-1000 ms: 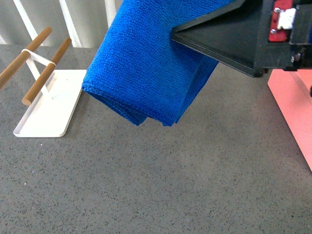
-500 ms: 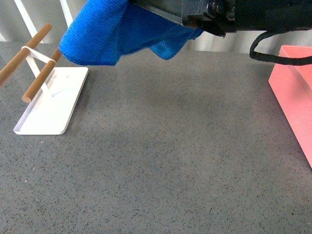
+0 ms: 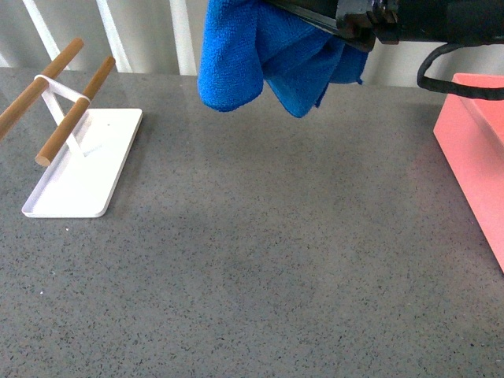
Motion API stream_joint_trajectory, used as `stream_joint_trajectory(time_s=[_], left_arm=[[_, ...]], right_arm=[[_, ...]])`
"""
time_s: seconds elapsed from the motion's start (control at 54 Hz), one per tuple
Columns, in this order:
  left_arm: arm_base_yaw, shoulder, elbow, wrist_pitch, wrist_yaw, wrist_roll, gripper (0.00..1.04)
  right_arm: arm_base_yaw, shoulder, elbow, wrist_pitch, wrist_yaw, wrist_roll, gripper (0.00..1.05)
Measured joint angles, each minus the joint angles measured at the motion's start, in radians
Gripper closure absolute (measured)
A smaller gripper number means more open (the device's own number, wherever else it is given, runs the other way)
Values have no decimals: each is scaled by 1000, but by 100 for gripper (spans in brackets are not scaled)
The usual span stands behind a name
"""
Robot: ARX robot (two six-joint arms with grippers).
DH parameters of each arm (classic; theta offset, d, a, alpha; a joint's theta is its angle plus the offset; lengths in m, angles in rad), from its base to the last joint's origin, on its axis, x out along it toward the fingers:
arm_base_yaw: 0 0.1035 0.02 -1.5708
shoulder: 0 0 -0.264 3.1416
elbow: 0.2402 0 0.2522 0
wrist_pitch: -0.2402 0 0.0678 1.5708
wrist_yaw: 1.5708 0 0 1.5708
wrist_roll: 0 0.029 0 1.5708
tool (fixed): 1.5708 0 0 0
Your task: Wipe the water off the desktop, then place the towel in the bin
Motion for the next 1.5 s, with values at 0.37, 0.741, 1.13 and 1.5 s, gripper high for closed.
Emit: stream_joint_trajectory(time_s=[0.37, 0.741, 1.13, 1.5], left_arm=[[0, 0, 0, 0, 0, 0, 5], [132, -294, -566, 541, -602, 331, 80], [257, -540, -807, 534, -472, 345, 101], [345, -748, -911, 429, -372, 345, 101]], right_arm=[[-13, -26, -8, -70, 21, -49, 99], [-27, -43, -19, -129, 40, -123, 99], [-39, -43, -21, -138, 41, -140, 99], [-35, -43, -21, -175, 84, -146, 99]])
